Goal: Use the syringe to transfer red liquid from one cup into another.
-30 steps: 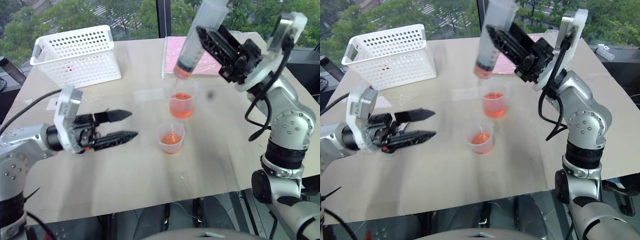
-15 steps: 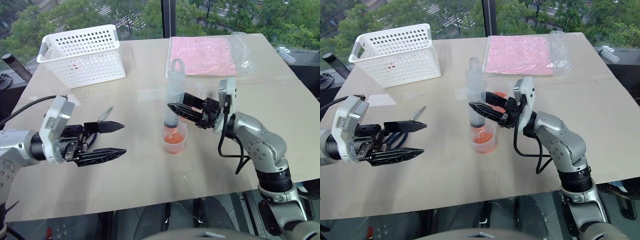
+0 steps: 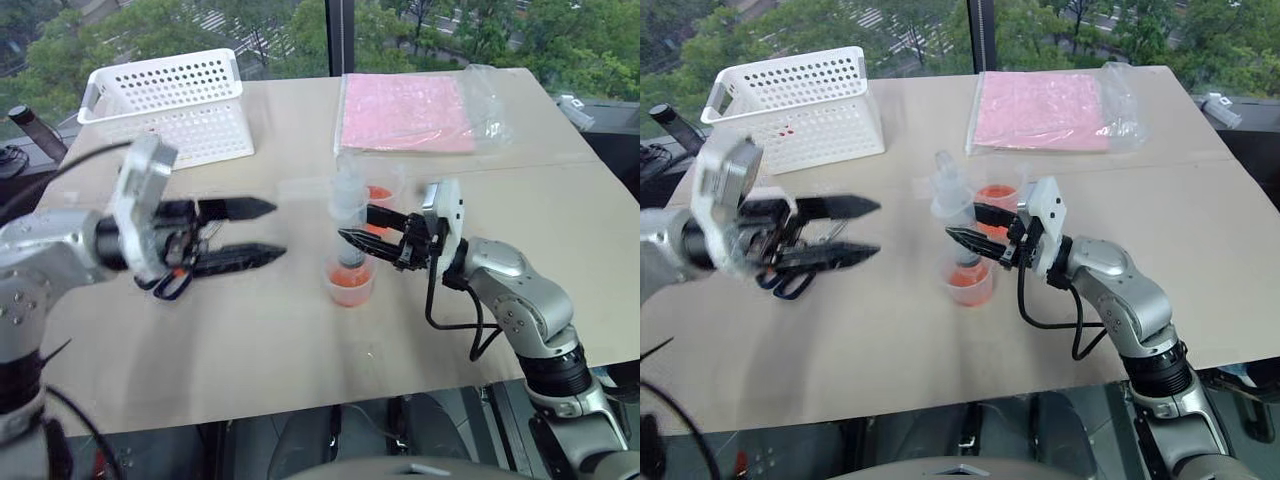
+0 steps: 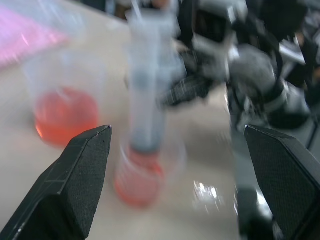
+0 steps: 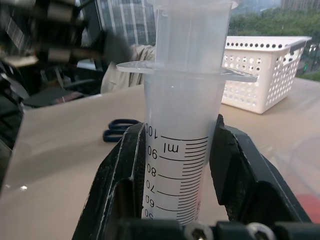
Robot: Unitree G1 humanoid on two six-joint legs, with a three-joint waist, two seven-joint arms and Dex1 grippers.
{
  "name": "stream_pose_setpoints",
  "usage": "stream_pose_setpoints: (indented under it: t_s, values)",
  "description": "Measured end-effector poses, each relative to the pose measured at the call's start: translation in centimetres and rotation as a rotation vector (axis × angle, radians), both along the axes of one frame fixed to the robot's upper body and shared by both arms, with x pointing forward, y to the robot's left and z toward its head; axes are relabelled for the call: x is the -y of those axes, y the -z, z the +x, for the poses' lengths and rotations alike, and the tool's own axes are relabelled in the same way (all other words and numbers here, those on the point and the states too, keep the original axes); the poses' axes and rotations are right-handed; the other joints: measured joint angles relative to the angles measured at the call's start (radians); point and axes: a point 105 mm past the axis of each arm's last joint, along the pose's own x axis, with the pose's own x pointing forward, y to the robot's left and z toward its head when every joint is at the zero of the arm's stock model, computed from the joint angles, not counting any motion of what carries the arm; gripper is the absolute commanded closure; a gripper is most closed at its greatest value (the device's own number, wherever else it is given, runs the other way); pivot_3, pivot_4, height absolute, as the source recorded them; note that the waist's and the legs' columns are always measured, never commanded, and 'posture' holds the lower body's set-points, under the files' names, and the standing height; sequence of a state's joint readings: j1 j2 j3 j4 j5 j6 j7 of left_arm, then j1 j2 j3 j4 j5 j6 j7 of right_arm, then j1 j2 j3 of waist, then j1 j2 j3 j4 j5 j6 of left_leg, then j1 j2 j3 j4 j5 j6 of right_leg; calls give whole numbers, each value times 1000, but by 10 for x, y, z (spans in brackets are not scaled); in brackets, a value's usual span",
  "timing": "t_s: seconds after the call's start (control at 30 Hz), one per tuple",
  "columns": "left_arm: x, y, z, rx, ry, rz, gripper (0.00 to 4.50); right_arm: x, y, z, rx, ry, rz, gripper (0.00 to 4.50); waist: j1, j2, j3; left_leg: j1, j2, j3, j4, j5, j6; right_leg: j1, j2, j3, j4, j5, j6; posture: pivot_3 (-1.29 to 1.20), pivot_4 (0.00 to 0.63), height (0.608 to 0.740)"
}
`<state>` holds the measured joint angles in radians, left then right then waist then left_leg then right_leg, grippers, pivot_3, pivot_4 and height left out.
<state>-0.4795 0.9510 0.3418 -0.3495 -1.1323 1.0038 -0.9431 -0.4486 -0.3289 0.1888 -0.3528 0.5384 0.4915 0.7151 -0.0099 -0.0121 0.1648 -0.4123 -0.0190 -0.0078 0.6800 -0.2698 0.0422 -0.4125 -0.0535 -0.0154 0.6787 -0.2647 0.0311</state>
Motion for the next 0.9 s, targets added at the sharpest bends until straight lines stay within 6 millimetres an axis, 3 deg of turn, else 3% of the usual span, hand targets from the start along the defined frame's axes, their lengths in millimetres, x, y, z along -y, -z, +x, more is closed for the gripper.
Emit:
stream_pose_setpoints:
  t_s: [0.13, 0.63, 0.67, 0.77, 0.9]
  values:
    - [17, -7, 10, -23, 20, -77, 1480, 0, 3, 0, 27, -3, -25, 3082, -6, 0, 0, -1, 0, 0, 2, 0, 0, 0, 0, 1, 0, 0, 0, 0, 150, 740]
    - [36, -5, 38, 73, -11, -51, 1536, -3, 7, -5, 59, -34, -60, 3087, -2, 0, 0, -1, 0, 0, 2, 0, 0, 0, 0, 1, 0, 0, 0, 0, 150, 740]
    - [38, -6, 39, 78, -10, -53, 1945, -3, 7, -5, 60, -34, -61, 3087, -2, 0, 0, -1, 0, 0, 2, 0, 0, 0, 0, 1, 0, 0, 0, 0, 150, 740]
    - [40, -6, 42, 105, -20, -44, 2543, -4, 7, -4, 64, -32, -61, 3088, -5, 0, 0, -1, 0, 0, 2, 0, 0, -1, 0, 1, 0, 0, 0, 0, 150, 740]
    - [51, -10, 35, 186, 43, -33, 4308, -4, 2, -3, 72, -22, -43, 3088, -4, 0, 0, -1, 0, 0, 2, 0, 0, 0, 0, 1, 0, 0, 0, 0, 150, 740]
